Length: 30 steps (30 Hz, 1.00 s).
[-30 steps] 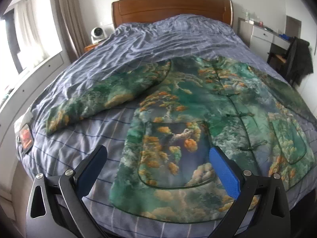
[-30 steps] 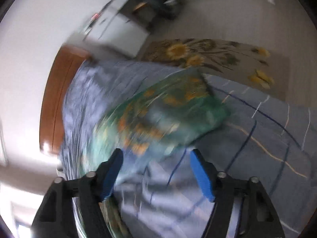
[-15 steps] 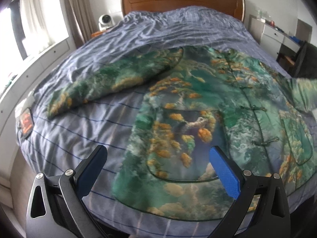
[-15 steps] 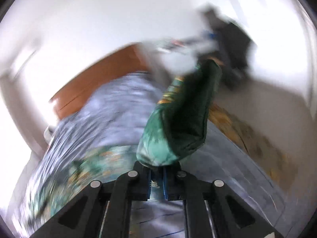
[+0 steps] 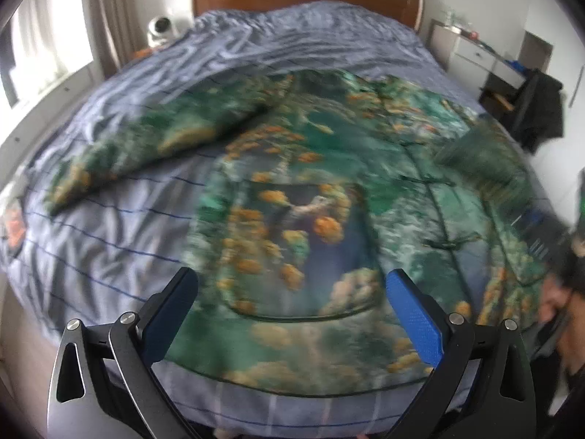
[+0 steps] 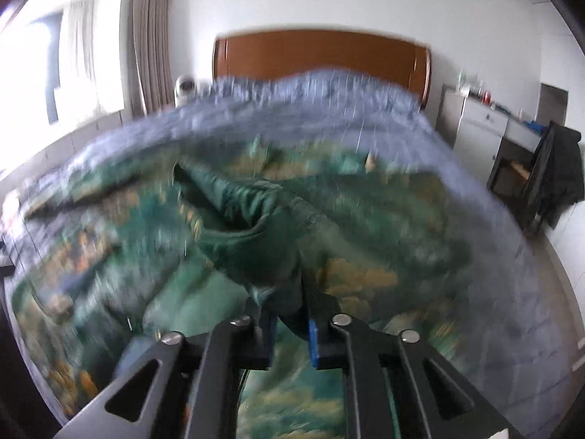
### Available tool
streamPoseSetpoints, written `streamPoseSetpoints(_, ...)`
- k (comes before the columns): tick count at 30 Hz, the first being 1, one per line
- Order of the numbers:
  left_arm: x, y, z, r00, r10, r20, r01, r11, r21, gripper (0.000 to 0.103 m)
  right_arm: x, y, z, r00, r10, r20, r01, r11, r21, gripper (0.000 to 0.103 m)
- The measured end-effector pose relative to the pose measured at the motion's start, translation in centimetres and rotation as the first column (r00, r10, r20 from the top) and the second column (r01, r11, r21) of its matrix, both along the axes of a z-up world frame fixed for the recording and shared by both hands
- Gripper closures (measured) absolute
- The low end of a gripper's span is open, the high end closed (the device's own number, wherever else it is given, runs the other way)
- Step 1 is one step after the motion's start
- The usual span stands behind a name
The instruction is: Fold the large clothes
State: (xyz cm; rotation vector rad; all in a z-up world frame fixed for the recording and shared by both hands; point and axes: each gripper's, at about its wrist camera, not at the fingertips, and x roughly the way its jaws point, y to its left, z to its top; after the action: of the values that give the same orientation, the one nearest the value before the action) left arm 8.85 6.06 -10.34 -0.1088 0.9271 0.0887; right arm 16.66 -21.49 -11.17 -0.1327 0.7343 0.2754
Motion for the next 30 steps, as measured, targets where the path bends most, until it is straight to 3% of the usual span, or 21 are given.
streamPoseSetpoints(2,0.6,-0.5,-0.3,0.999,-0.04,-0.015,0.039,0.998,-0.053,0.001,-0.5,0.5,-1.7,0.996,0.02,-0.083,-0.02,1.0,0.006,0.054)
streamPoseSetpoints(4,1.5,-1.2,-0.5,0.995,-0.095,-0.025,0.09,0.985,-0.149,0.001,-2.0,0.2,-2.1,0.994,0.037,-0.106,-0.035,0.999,0.021,0.04)
streamPoseSetpoints(6,2.5,-2.3,-0.4,0.987,-0.16,-0.023,0.149,0.957,-0.249,0.001,-3.6,-0.2,-1.4,0.993,0.057,-0.106,-0.051,0.997,0.057,0.039)
streamPoseSetpoints(9,5.4,-5.5,-0.2,0.947,-0.32,-0.021,0.28,0.859,-0.429,0.001,-6.4,-1.9,0.2,0.996,0.046,-0.079,-0.04,0.996,0.074,0.039)
streamPoseSetpoints(11,7.4,-8.1,-0.3,0.916,-0.401,-0.018,0.343,0.803,-0.487,0.001,-7.7,-2.4,0.6,0.998,0.024,-0.059,-0.02,0.997,0.077,0.038)
streamPoseSetpoints(14,10.7,-12.5,-0.8,0.871,-0.49,-0.031,0.408,0.758,-0.51,0.004,-8.9,-3.6,1.5,0.999,-0.01,-0.05,0.015,0.995,0.1,0.038)
streamPoseSetpoints(16,13.0,-14.7,-2.3,0.857,-0.508,-0.084,0.401,0.761,-0.511,0.01,-9.5,-4.0,2.0,0.998,-0.031,-0.048,0.036,0.992,0.125,0.038)
streamPoseSetpoints(20,16.0,-16.1,-4.9,0.876,-0.445,-0.188,0.301,0.807,-0.507,0.019,-11.0,-5.1,2.9,0.997,-0.062,-0.045,0.069,0.981,0.183,0.038)
streamPoseSetpoints(22,16.4,-16.8,-4.6,0.882,-0.432,-0.188,0.3,0.823,-0.482,0.032,-11.5,-5.2,2.7,0.996,-0.069,-0.049,0.078,0.976,0.202,0.038)
streamPoseSetpoints(24,16.7,-17.6,-4.3,0.882,-0.427,-0.199,0.308,0.842,-0.443,0.057,-12.1,-5.5,2.3,0.996,-0.075,-0.056,0.085,0.974,0.21,0.038)
streamPoseSetpoints(25,16.6,-18.0,-4.3,0.882,-0.422,-0.209,0.308,0.852,-0.423,0.064,-12.1,-5.6,2.2,0.995,-0.076,-0.06,0.087,0.973,0.212,0.038)
streamPoseSetpoints(26,16.8,-18.1,-4.3,0.881,-0.42,-0.217,0.306,0.856,-0.416,0.083,-12.3,-5.8,1.9,0.995,-0.079,-0.068,0.092,0.971,0.22,0.038)
streamPoseSetpoints(27,16.8,-18.2,-4.4,0.881,-0.415,-0.229,0.3,0.862,-0.409,0.093,-12.3,-6.1,1.7,0.994,-0.082,-0.075,0.097,0.969,0.227,0.038)
streamPoseSetpoints(30,17.2,-18.4,-4.1,0.886,-0.407,-0.223,0.289,0.86,-0.42,0.097,-12.4,-6.5,1.5,0.992,-0.092,-0.082,0.109,0.964,0.241,0.038)
